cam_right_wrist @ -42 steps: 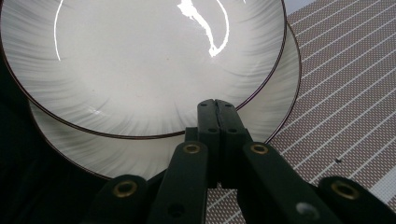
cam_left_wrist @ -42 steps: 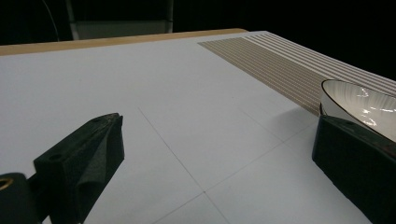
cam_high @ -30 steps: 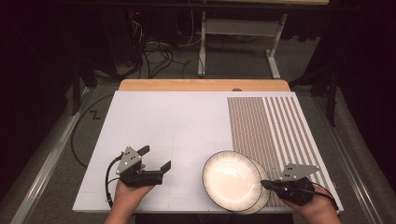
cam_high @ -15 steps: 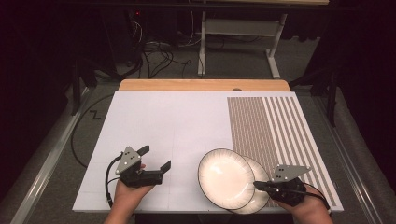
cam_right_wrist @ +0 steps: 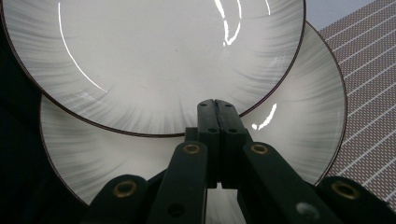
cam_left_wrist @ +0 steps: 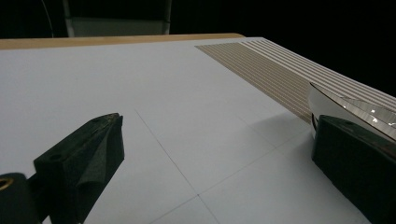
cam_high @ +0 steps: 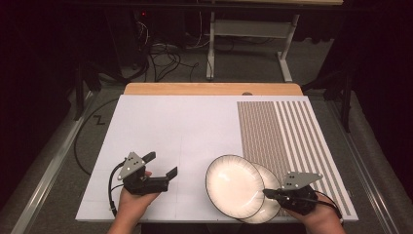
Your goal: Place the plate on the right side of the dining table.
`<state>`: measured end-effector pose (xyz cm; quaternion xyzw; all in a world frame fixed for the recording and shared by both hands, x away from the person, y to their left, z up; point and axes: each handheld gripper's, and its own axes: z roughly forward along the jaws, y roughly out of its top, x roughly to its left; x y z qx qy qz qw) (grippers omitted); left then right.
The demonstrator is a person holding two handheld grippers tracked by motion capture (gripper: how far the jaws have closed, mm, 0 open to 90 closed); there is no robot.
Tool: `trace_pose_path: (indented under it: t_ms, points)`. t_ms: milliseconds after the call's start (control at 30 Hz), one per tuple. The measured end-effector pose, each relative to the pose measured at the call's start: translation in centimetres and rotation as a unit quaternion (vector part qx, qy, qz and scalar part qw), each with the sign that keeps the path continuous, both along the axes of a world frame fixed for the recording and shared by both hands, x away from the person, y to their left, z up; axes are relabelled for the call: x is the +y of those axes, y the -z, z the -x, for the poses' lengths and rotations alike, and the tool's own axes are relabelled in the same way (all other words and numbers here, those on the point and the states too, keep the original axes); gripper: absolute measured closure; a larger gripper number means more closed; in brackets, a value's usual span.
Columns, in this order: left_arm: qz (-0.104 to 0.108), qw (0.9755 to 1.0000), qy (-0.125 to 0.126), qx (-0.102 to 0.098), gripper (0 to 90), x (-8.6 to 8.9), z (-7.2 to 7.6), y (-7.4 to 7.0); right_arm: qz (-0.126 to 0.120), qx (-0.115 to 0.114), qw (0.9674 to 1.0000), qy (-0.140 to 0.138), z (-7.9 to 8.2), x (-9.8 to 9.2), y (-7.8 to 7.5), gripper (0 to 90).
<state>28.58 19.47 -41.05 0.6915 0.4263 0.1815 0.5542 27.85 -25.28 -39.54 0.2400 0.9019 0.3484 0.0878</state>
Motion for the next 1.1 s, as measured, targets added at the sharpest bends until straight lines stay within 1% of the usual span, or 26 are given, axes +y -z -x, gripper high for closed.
trace_pose_path:
  t_ms: [100,133,233,267,300,400,500,567,600,667,700,733,767,833,867,900,1000,1067,1100]
  points:
    - [0.000,0.9999,0.006,0.014,3.1,0.2,-0.1,-0.4,-0.001,0.001,1.0000,0.000,-0.1,0.0,0.0,90.0]
    - [0.005,0.9997,0.011,0.023,3.2,0.2,-0.1,-0.4,-0.001,0.000,1.0000,-0.001,-0.1,0.0,0.0,90.0]
    - [0.005,0.9989,0.019,0.043,3.2,0.5,-0.3,-0.4,-0.001,-0.001,1.0000,-0.001,0.0,0.0,0.0,90.0]
    - [0.011,0.9982,0.021,0.055,3.2,0.7,-0.4,-0.2,-0.001,-0.001,1.0000,-0.001,0.0,0.0,0.0,90.0]
    - [0.011,0.9980,0.022,0.059,3.2,0.7,-0.5,-0.2,-0.001,-0.001,1.0000,-0.001,0.0,0.0,0.0,90.0]
    - [0.023,0.9960,0.026,0.083,3.2,1.0,-0.9,0.0,0.000,-0.001,1.0000,-0.001,-0.1,0.0,0.0,90.0]
    - [0.044,0.9925,0.033,0.109,3.2,1.3,-1.3,-0.1,0.000,-0.001,1.0000,-0.001,0.0,0.0,0.0,90.0]
    - [0.060,0.9889,0.041,0.129,3.2,1.4,-1.6,-0.1,0.000,-0.001,1.0000,-0.001,-0.1,0.0,0.0,90.0]
    - [0.069,0.9867,0.045,0.140,3.2,1.5,-1.8,-0.1,0.000,-0.001,1.0000,0.000,-0.1,0.0,0.0,90.0]
    - [0.077,0.9836,0.048,0.156,3.2,1.6,-2.0,-0.1,-0.001,-0.001,1.0000,-0.001,-0.1,0.0,0.0,90.0]
    - [0.079,0.9825,0.051,0.161,3.2,1.7,-2.0,-0.1,-0.001,-0.001,1.0000,-0.001,-0.1,0.0,0.0,90.0]
    - [0.088,0.9790,0.053,0.176,3.2,1.8,-2.2,0.0,-0.001,0.000,1.0000,0.000,-0.1,0.0,0.0,90.0]
    - [0.088,0.9790,0.053,0.176,3.2,1.8,-2.2,0.0,-0.001,0.000,1.0000,0.000,-0.1,0.0,0.0,90.0]
    - [0.094,0.9759,0.057,0.188,3.3,1.9,-2.4,0.0,-0.001,-0.001,1.0000,0.000,-0.1,0.0,0.0,90.0]
    - [0.106,0.9715,0.061,0.203,3.3,2.1,-2.6,0.0,-0.001,-0.001,1.0000,0.000,-0.1,0.0,0.0,90.0]
    - [0.106,0.9715,0.061,0.203,3.2,2.1,-2.6,0.0,-0.001,-0.001,1.0000,0.000,-0.1,0.0,0.0,90.0]
    - [0.119,0.9645,0.068,0.226,3.3,2.3,-2.8,0.1,-0.002,0.000,1.0000,0.001,-0.1,0.0,0.0,90.0]
    - [0.127,0.9590,0.074,0.242,3.2,2.4,-3.0,0.2,-0.002,0.000,1.0000,0.001,-0.1,0.0,0.0,90.0]
    - [0.127,0.9582,0.076,0.245,3.2,2.4,-3.1,0.2,-0.002,0.000,1.0000,0.001,-0.1,0.0,0.0,90.0]
